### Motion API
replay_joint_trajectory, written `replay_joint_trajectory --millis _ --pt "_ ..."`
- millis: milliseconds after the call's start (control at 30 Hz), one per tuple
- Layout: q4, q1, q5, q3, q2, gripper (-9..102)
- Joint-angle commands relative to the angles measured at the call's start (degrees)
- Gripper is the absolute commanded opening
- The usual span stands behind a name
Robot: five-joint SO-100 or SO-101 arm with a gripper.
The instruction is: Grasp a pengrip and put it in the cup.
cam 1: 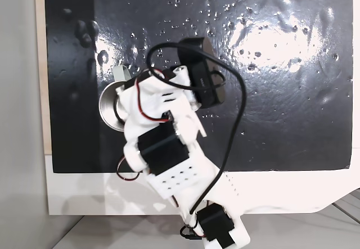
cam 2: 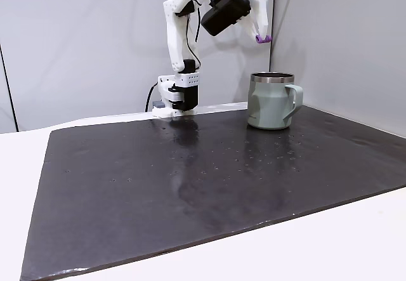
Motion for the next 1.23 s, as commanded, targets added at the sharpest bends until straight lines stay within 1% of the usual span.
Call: replay_joint_trajectory --millis 0,133,300,333,400,433,533,700,1200 --pt "0.44 -5.63 0.53 2.11 4.13 0" --pt "0.44 -9.4 0.09 3.96 4.83 0" --pt "0.44 -9.84 -0.53 3.6 4.22 1" --pt "0.44 -9.84 -0.53 3.52 4.13 4" --pt "0.44 -9.84 -0.53 3.52 4.13 17" --pt "0.44 -9.93 -0.53 3.43 4.22 22" --pt "0.44 -10.02 -0.53 3.43 4.22 29" --pt "0.44 -10.02 -0.7 2.81 4.13 30" --pt "0.44 -10.55 -1.05 2.81 3.78 30"
